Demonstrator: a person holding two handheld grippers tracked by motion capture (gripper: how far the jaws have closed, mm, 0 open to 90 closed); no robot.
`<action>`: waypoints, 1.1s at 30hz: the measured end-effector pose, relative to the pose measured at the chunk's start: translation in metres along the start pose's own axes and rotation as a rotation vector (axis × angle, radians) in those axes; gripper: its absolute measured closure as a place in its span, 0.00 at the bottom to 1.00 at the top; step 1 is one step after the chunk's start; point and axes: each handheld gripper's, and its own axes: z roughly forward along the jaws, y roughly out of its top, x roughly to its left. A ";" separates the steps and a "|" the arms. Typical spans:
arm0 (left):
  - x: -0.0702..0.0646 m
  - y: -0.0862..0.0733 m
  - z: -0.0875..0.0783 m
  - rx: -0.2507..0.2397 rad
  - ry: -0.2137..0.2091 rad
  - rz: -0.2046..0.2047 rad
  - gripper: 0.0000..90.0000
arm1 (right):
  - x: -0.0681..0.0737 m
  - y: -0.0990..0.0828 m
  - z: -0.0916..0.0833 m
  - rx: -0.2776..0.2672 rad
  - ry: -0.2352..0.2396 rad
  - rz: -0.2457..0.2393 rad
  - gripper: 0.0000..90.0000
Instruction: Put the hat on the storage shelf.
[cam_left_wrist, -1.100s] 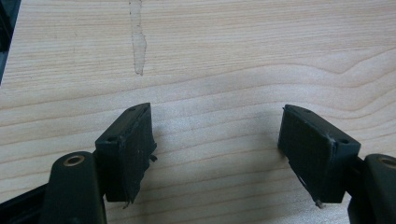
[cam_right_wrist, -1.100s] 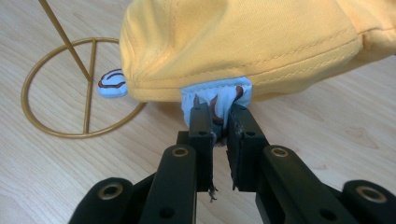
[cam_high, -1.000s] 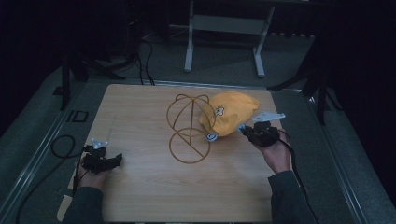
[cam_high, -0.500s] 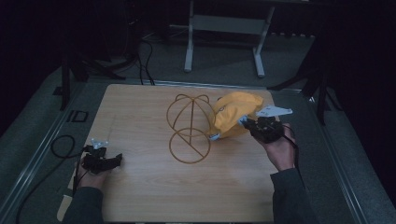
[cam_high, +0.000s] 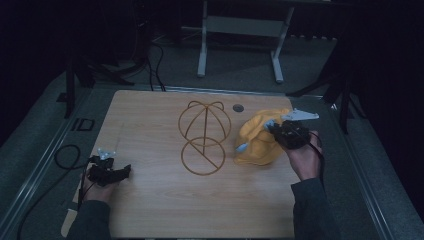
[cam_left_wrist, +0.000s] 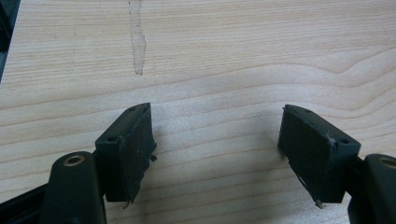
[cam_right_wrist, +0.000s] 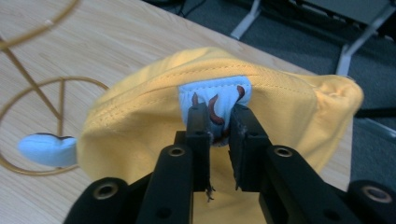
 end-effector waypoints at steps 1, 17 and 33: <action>0.000 0.000 0.000 0.000 -0.001 0.000 0.30 | -0.002 -0.001 0.001 0.006 -0.005 0.002 0.86; 0.000 0.000 0.000 -0.001 -0.001 0.001 0.30 | 0.003 -0.001 0.010 0.063 0.015 -0.042 0.75; 0.000 0.000 0.000 -0.001 -0.001 0.004 0.30 | -0.002 0.007 0.029 0.129 0.033 -0.050 0.67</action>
